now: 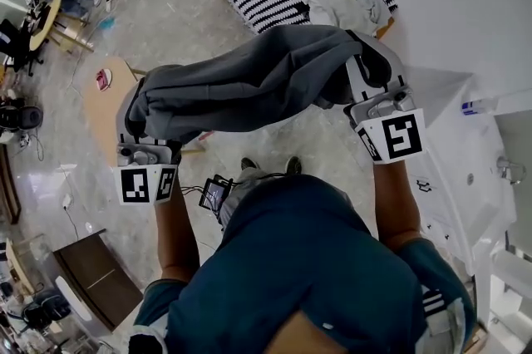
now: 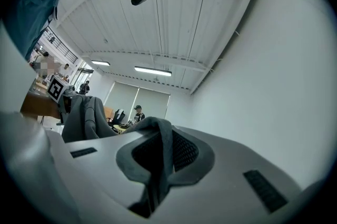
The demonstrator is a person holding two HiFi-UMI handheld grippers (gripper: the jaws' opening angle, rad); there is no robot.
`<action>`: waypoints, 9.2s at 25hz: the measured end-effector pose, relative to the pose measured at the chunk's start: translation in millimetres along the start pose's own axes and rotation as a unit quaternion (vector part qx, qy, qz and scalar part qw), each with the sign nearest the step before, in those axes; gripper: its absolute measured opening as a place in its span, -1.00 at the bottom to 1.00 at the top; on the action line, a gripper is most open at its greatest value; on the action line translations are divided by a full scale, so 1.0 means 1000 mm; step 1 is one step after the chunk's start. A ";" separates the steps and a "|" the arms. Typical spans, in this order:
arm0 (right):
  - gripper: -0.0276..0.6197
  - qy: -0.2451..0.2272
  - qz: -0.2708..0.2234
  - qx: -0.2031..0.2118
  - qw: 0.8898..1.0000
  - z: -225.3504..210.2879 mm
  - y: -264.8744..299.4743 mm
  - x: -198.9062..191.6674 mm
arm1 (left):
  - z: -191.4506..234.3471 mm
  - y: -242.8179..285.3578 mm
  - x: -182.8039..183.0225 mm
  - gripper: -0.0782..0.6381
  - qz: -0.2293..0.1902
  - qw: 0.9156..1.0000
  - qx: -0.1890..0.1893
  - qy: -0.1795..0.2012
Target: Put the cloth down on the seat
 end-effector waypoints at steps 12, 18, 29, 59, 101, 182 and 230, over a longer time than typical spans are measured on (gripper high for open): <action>-0.85 -0.008 0.006 -0.025 1.000 0.001 0.053 -0.010 | 0.044 0.038 -0.032 -0.54 -0.008 1.000 -0.022 -0.012; -0.85 -0.019 0.001 -0.046 0.999 0.013 0.093 -0.010 | 0.083 0.057 -0.051 -0.54 -0.023 0.999 -0.041 -0.016; -0.85 -0.033 0.005 -0.072 0.997 0.021 0.140 -0.020 | 0.125 0.080 -0.084 -0.54 -0.038 0.997 -0.057 -0.029; -0.85 -0.002 0.001 -0.015 1.000 -0.121 0.287 -0.066 | 0.143 0.236 -0.137 -0.54 0.005 1.000 0.007 -0.008; -0.85 -0.012 0.006 -0.037 0.999 -0.135 0.477 -0.102 | 0.278 0.367 -0.231 -0.54 -0.005 1.000 -0.021 -0.021; -0.85 0.016 0.028 -0.050 0.998 -0.308 0.767 -0.188 | 0.401 0.658 -0.373 -0.54 0.036 0.999 -0.029 -0.018; -0.85 0.029 0.029 -0.090 0.995 -0.430 0.935 -0.259 | 0.470 0.862 -0.483 -0.54 0.044 0.998 -0.046 -0.025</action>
Point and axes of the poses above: the fingertips, and each gripper's own axes: y forward along the fingers, z to its left, x out of its top, the point moved 4 cm from there along -y, backward along the fingers, and after that the axes turned 13 degrees about y, right-handed, at the moved point
